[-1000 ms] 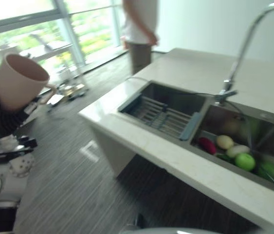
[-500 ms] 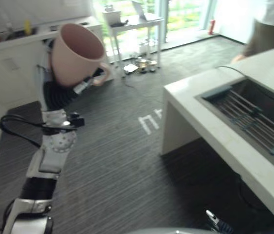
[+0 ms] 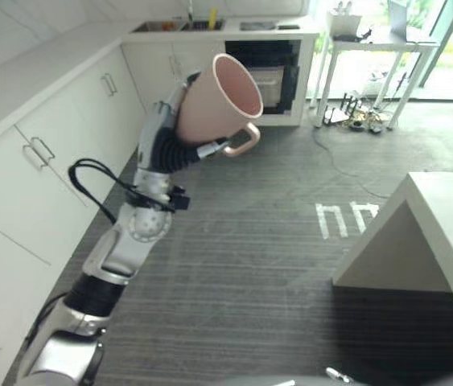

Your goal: Place the dishes in the dishwasher.

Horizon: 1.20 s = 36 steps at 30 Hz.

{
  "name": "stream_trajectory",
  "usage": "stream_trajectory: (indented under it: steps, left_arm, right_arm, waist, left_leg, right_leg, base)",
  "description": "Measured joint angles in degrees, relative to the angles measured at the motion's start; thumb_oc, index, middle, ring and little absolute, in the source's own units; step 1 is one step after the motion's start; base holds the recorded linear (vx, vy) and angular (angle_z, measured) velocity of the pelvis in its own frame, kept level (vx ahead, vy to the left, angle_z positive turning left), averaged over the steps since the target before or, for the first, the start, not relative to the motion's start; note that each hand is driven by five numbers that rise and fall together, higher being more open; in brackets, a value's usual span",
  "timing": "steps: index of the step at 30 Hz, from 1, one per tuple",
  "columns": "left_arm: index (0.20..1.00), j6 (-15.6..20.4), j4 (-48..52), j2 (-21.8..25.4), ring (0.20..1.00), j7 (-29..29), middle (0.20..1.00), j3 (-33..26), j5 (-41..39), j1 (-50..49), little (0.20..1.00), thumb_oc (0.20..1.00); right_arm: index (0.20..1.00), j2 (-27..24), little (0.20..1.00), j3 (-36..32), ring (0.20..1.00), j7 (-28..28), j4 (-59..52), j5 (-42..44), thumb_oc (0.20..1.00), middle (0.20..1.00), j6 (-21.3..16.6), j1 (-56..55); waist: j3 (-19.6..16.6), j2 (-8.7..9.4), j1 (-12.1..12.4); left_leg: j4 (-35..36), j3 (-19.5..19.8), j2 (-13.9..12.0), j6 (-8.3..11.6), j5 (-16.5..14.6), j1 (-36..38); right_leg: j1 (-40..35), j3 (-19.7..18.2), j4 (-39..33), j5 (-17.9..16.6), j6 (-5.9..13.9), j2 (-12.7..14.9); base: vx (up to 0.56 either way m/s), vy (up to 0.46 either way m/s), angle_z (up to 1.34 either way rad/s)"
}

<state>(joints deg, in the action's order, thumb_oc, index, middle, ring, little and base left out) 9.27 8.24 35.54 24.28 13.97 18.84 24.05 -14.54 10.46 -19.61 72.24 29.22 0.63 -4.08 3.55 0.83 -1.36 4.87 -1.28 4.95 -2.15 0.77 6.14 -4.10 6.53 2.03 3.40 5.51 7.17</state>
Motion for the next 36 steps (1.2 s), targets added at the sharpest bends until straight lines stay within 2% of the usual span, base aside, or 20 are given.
stream_trajectory:
  steps: [1,3,6,11,14,15,17,18,19,22,24,31,34,36]
  left_arm:
    - [0.200,-0.8,0.2,0.1,0.200,-0.6,0.200,0.0,-0.2,-0.1,0.200,0.200]
    - [0.200,-1.6,1.0,1.3,0.200,-0.9,0.200,-0.6,-1.3,-1.5,0.200,0.200]
    - [0.200,-2.5,1.0,3.3,0.200,-0.9,0.200,-1.7,-3.0,-3.8,0.200,0.200]
    - [0.200,-2.3,1.9,3.5,0.200,-0.9,0.200,-5.0,-4.3,-8.4,0.200,0.200]
    - [0.200,0.1,2.1,3.1,0.200,-1.5,0.200,-5.5,-4.2,-8.9,0.200,0.200]
    - [0.200,0.5,2.1,3.1,0.200,-1.7,0.200,-5.4,-4.2,-8.9,0.200,0.200]
    - [0.200,1.9,2.3,2.7,0.200,-2.1,0.200,-5.3,-4.2,-8.7,0.200,0.200]
    - [0.200,2.1,2.4,2.5,0.200,-2.1,0.200,-5.2,-4.2,-8.7,0.200,0.200]
    - [0.200,2.1,2.5,0.9,0.200,-3.1,0.200,-4.8,-4.1,-7.4,0.200,0.200]
    - [0.200,1.0,-0.7,0.5,0.200,-2.6,0.200,0.8,-6.7,-4.2,0.200,0.200]
    - [0.200,0.8,-1.7,0.2,0.200,-3.6,0.200,2.9,-6.8,-4.1,0.200,0.200]
    - [0.200,0.5,-2.3,-0.5,0.200,-4.3,0.200,3.8,-7.5,-4.1,0.200,0.200]
    - [0.200,-0.7,-2.7,-0.6,0.200,-4.3,0.200,4.0,-7.7,-4.1,0.200,0.200]
    - [0.200,-0.9,-2.7,-0.4,0.200,-4.1,0.200,4.0,-7.7,-4.1,0.200,0.200]
  right_arm:
    - [1.000,0.6,1.000,0.3,1.000,1.4,0.0,0.0,1.000,1.000,0.0,-0.7]
    - [1.000,0.8,1.000,0.2,1.000,1.8,0.0,0.0,1.000,1.000,0.1,-0.7]
    - [1.000,0.7,1.000,0.2,1.000,1.6,-0.3,-1.2,1.000,1.000,0.1,0.6]
    - [1.000,0.6,1.000,0.1,1.000,1.2,-0.3,-1.2,1.000,1.000,0.2,1.9]
    - [1.000,-0.4,1.000,-0.3,1.000,1.1,-0.1,-0.9,1.000,1.000,0.2,0.6]
    - [1.000,-0.8,1.000,-0.3,1.000,1.0,0.0,-0.8,1.000,1.000,0.2,0.2]
    - [1.000,-1.9,1.000,-0.7,1.000,1.0,0.3,1.4,1.000,1.000,0.2,-1.0]
    - [1.000,-2.0,1.000,-1.6,1.000,0.9,0.6,1.5,1.000,1.000,0.3,-1.2]
    - [1.000,-2.9,1.000,-2.4,1.000,-1.2,2.3,1.2,1.000,1.000,1.3,-1.3]
    - [1.000,-2.5,1.000,-2.0,1.000,3.2,2.0,3.6,1.000,1.000,0.9,-0.1]
    - [1.000,-2.5,1.000,-2.0,1.000,3.7,1.1,3.8,1.000,1.000,-0.4,1.4]
    - [1.000,-2.6,1.000,-1.9,1.000,4.2,1.0,5.2,1.000,1.000,-1.2,1.9]
    - [1.000,-2.7,1.000,-1.9,1.000,5.7,2.6,4.5,1.000,1.000,-1.2,1.8]
    - [1.000,-2.5,1.000,-2.0,1.000,6.4,2.6,3.8,1.000,1.000,-1.2,1.7]
  waist:
    - [-0.2,0.42,0.2]
    - [-0.2,0.55,0.3]
    - [-0.4,0.57,1.0]
    - [-0.6,-0.05,1.9]
    - [-0.7,-1.44,1.7]
    - [-0.7,-1.73,1.7]
    - [-1.1,-2.57,1.1]
    - [-1.4,-2.93,1.0]
    - [-3.7,-5.72,-0.9]
    - [-3.7,-5.61,-0.6]
    - [-3.7,-5.57,-0.9]
    - [-3.7,-5.26,-0.9]
    - [-3.7,-5.20,-0.9]
    - [-3.5,-5.05,-0.7]
  left_leg:
    - [0.0,-1.5,0.0,0.55,0.4,0.3]
    - [0.0,-2.7,-0.5,0.55,0.4,0.7]
    - [0.0,-2.5,-1.6,0.60,0.4,0.8]
    - [0.0,-2.5,-3.2,0.76,0.3,0.6]
    - [0.1,-2.9,-4.1,2.06,-0.4,-0.6]
    - [0.5,-4.3,-4.5,2.61,-1.4,-1.0]
    - [0.4,-10.3,-5.9,2.09,-1.5,-1.2]
    - [0.4,-10.4,-5.8,1.99,-1.0,-1.2]
    - [0.0,-10.3,-5.3,1.56,0.2,-0.1]
    - [0.0,-9.9,-5.4,1.72,0.4,0.0]
    - [0.0,-10.0,-5.7,1.97,0.5,0.0]
    - [0.0,-9.9,-7.2,2.78,1.0,-0.2]
    - [0.0,-9.4,-8.2,3.89,1.8,-0.2]
    - [-1.4,-8.8,-8.9,5.05,2.5,-1.1]
  right_leg:
    - [-2.6,2.2,-2.9,-0.5,-0.22,-0.2]
    - [-4.7,3.7,-5.5,-1.1,-0.70,-0.9]
    - [-5.8,3.9,-7.0,-1.3,-1.25,-2.2]
    - [-5.4,3.8,-7.1,-1.4,-2.57,-3.9]
    - [-5.1,5.9,-7.0,-1.7,-3.38,-4.7]
    - [-5.0,6.2,-7.0,-1.9,-3.65,-4.7]
    - [-5.0,7.2,-6.8,-1.9,-3.70,-4.4]
    - [-5.0,7.1,-6.8,-1.9,-3.62,-4.3]
    - [-5.6,7.3,-7.0,-1.7,-2.93,-3.8]
    - [-6.0,7.0,-7.0,-1.7,-2.91,-4.1]
    - [-6.0,6.8,-7.0,-1.7,-2.95,-4.4]
    - [-5.9,6.9,-7.0,-1.3,-3.76,-5.9]
    - [-6.0,7.1,-6.9,-0.8,-4.48,-7.0]
    - [-5.1,7.1,-5.8,0.1,-5.74,-7.7]
  base:
    - [0.00,-0.153,0.75]
    - [0.00,-0.130,0.49]
    - [0.01,-0.135,0.11]
    - [-0.03,-0.059,-0.01]
    - [-0.05,0.044,0.29]
    - [-0.06,0.079,0.30]
    - [-0.04,0.072,0.27]
    - [-0.02,0.083,0.09]
    - [0.00,0.000,0.00]
    - [0.02,-0.036,0.02]
    - [0.01,-0.040,-0.04]
    - [0.02,-0.070,0.00]
    - [0.05,-0.107,0.05]
    - [0.07,-0.106,0.07]
